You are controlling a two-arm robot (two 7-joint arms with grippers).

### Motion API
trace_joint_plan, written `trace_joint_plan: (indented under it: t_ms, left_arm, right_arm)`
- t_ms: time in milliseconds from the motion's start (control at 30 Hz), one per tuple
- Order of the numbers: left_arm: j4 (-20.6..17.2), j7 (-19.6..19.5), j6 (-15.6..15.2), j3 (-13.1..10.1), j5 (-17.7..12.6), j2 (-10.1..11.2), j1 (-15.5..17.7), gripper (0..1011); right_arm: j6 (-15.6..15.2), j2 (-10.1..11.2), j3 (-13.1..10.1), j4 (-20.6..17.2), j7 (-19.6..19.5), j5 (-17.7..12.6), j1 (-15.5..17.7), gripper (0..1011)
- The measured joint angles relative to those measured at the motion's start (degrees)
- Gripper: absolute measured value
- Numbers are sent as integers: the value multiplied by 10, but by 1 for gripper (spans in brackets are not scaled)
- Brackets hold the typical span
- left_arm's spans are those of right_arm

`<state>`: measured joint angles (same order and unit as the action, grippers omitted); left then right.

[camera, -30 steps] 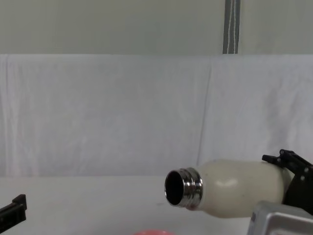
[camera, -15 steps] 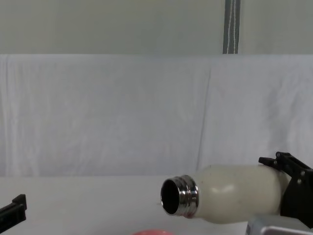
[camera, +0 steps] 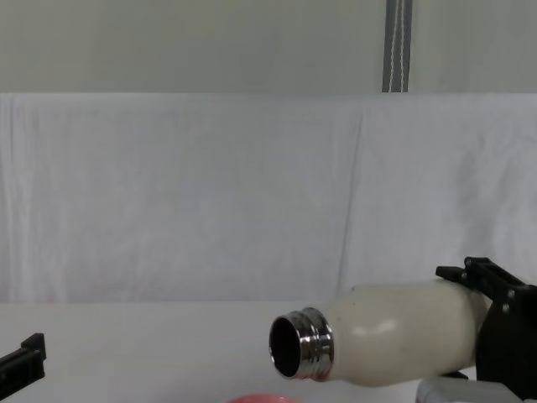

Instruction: Grasp the thermos with one hand and pour water into the cup lid.

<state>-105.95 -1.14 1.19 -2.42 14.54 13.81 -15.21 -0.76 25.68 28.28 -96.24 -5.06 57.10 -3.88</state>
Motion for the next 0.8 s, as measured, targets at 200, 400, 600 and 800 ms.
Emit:
trace_joint_plan:
  t_ms: [200,400,600,800]
  left_arm:
    - [0,0,0,0,0,0,0,1001]
    - [0,0,0,0,0,0,0,1001]
    - [0,0,0,0,0,0,0,1001]
    - [0,0,0,0,0,0,0,1001]
  right_arm:
    - [-1,3,4,1,0,6,-5,950]
    - [-2,5,6,2,-1,8,-9,951]
    - [-2,6,8,3,-2,9,-13,951]
    - [-2,9,9,3,-4,11,-15,951]
